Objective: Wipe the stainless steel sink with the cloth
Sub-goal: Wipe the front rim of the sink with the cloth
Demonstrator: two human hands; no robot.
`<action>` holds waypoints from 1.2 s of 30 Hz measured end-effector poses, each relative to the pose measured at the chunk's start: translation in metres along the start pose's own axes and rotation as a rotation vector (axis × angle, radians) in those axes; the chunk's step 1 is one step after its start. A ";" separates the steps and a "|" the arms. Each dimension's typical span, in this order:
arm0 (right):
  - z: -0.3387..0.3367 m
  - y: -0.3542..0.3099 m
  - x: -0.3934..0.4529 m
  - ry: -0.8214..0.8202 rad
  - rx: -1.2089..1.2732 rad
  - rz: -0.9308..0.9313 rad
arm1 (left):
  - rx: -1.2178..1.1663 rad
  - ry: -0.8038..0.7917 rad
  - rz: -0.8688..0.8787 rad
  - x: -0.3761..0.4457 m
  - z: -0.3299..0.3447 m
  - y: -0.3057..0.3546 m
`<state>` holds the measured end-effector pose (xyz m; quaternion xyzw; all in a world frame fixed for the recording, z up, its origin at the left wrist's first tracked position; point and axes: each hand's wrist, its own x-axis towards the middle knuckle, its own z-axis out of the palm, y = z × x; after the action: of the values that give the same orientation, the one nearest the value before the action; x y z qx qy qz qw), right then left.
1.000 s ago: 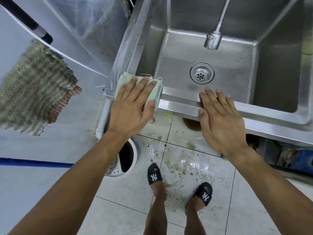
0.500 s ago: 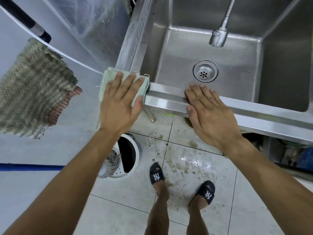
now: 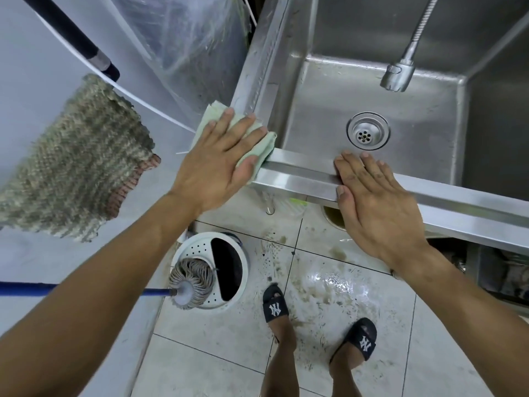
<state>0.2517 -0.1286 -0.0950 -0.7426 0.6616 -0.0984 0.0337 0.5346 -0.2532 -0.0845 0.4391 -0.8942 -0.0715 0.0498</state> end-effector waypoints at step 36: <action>0.004 -0.011 0.005 -0.060 0.002 0.053 | -0.054 -0.128 -0.137 0.049 -0.006 0.011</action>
<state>0.2640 -0.1328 -0.0964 -0.7272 0.6798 -0.0761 0.0569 0.4974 -0.2861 -0.0750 0.4921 -0.8613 -0.1268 -0.0006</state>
